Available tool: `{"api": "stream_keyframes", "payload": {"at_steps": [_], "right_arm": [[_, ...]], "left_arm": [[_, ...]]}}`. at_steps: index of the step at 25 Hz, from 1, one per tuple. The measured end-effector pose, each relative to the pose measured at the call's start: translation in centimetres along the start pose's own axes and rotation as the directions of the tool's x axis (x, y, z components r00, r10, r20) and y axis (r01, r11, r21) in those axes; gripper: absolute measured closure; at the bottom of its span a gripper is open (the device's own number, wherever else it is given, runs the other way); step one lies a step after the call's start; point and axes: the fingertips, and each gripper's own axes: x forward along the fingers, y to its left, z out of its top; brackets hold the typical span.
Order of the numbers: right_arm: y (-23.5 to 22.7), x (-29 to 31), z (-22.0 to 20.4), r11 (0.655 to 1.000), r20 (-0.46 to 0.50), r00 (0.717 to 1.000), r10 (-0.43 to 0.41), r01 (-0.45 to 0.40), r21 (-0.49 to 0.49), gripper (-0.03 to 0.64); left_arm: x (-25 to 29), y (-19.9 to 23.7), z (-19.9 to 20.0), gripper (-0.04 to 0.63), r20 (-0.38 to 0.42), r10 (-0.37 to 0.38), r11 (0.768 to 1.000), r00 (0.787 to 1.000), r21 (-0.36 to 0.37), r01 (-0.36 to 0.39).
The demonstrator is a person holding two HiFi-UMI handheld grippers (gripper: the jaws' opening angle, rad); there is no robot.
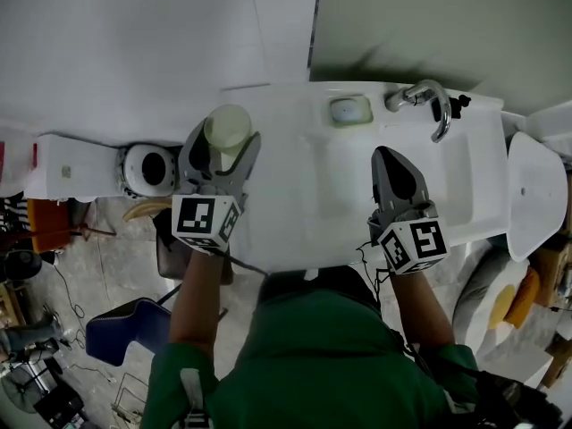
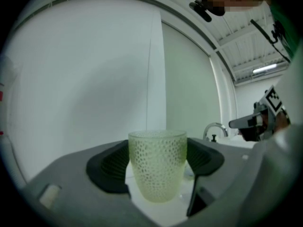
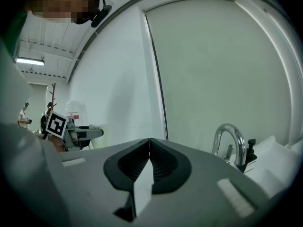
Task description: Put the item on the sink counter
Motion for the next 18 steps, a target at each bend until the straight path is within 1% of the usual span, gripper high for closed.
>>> {"api": "stream_keyframes", "payload": {"at_steps": [2, 8, 18], "right_arm": [[-0.8, 0.5, -1.0, 1.000, -0.019, 1.000, 0.004, -0.004, 0.017, 0.615], [-2.4, 2.1, -3.9, 0.999, -0.074, 0.997, 0.005, -0.002, 0.043, 0.615], [-3.7, 3.1, -7.0, 0.999, -0.145, 0.989, -0.004, 0.009, 0.040, 0.615]], "left_arm": [[1.1, -0.2, -0.8, 0.229, -0.015, -0.003, 1.000, 1.000, 0.006, 0.004], [4.0, 0.4, -3.2, 0.229, -0.024, -0.009, 1.000, 1.000, 0.009, 0.010], [7.8, 2.1, -8.6, 0.229, -0.082, -0.021, 1.000, 0.996, -0.002, 0.020]]}}
